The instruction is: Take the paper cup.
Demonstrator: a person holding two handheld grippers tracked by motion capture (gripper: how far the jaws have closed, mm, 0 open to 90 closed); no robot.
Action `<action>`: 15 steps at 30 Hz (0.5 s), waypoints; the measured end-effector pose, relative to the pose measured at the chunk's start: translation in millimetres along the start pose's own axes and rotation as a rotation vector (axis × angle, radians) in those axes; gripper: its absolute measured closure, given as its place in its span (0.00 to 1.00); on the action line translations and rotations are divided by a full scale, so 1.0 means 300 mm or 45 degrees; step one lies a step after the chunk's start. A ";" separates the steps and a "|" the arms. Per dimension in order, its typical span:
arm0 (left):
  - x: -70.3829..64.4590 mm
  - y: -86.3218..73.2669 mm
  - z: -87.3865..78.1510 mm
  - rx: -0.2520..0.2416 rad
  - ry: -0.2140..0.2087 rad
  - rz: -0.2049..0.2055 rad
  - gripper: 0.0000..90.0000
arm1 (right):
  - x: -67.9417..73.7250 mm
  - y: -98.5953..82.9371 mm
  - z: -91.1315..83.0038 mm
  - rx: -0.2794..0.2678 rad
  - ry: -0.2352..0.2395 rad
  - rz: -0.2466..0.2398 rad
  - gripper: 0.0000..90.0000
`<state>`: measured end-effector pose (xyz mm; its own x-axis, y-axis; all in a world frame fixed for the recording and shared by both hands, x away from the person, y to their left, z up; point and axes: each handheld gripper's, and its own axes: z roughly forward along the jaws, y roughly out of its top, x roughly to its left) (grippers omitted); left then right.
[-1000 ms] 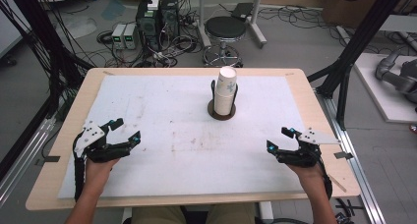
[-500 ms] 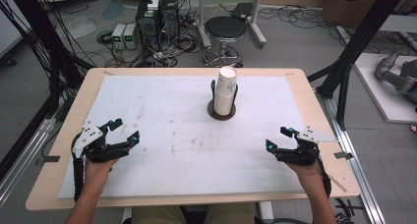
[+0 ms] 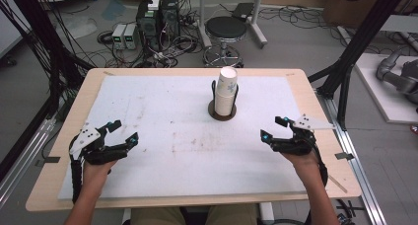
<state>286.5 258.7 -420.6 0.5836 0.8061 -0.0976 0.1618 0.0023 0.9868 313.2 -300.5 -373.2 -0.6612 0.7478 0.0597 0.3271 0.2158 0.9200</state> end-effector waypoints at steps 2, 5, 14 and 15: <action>-0.003 -0.001 0.005 0.003 -0.007 0.002 0.19 | -0.001 0.039 0.009 -0.002 0.010 -0.016 0.21; -0.008 -0.003 0.011 0.013 -0.016 0.008 0.19 | -0.003 0.095 0.026 0.005 0.027 -0.017 0.21; -0.018 -0.005 0.017 0.024 -0.032 0.012 0.19 | 0.001 0.227 0.079 0.036 0.065 -0.072 0.21; -0.019 -0.005 0.017 0.024 -0.032 0.010 0.19 | 0.002 0.242 0.086 0.035 0.072 -0.083 0.21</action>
<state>287.1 251.0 -422.2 0.6045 0.7912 -0.0929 0.1716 -0.0154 0.9850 354.0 -268.1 -316.5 -0.7186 0.6951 0.0227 0.3003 0.2807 0.9116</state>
